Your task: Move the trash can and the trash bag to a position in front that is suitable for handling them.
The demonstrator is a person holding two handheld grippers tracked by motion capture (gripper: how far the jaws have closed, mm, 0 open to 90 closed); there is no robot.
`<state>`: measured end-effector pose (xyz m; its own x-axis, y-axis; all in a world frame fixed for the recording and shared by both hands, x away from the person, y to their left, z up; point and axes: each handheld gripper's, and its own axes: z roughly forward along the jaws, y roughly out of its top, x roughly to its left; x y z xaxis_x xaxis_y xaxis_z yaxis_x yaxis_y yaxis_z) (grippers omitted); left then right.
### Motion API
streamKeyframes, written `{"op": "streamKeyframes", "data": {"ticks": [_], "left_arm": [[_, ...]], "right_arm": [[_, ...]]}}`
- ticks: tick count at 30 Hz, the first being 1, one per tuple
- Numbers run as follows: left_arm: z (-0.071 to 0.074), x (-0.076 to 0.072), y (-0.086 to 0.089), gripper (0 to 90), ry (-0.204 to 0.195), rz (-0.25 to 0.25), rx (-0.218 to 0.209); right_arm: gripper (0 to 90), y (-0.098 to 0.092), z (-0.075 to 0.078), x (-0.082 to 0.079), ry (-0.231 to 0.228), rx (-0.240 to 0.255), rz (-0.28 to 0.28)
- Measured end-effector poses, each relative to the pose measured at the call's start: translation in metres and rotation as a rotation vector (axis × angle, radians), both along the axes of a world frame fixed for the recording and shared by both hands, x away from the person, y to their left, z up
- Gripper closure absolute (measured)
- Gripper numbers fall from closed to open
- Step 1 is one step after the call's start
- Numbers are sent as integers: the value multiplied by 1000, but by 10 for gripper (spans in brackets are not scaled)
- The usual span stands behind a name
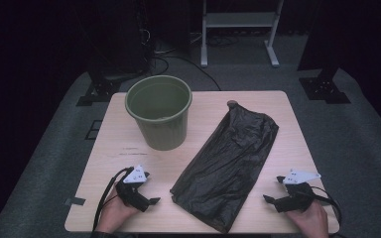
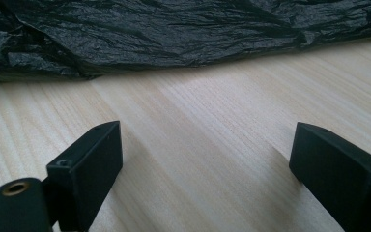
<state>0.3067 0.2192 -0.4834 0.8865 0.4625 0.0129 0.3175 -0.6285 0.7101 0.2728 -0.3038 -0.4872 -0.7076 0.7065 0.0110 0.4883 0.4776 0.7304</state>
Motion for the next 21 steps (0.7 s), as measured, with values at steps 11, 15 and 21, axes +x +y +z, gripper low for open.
{"op": "streamKeyframes", "data": {"ticks": [11, 15, 21], "left_arm": [[0, 0, 0, 0, 0, 4, 0], [0, -1, 0, 0, 1, 6, -1], [0, -1, 0, 0, 1, 6, -1]], "right_arm": [[117, -1, 1, -2, 3, 16, 1], [117, 0, 6, -6, 5, 31, -6], [122, 3, 12, -7, -5, 65, -13]]}}
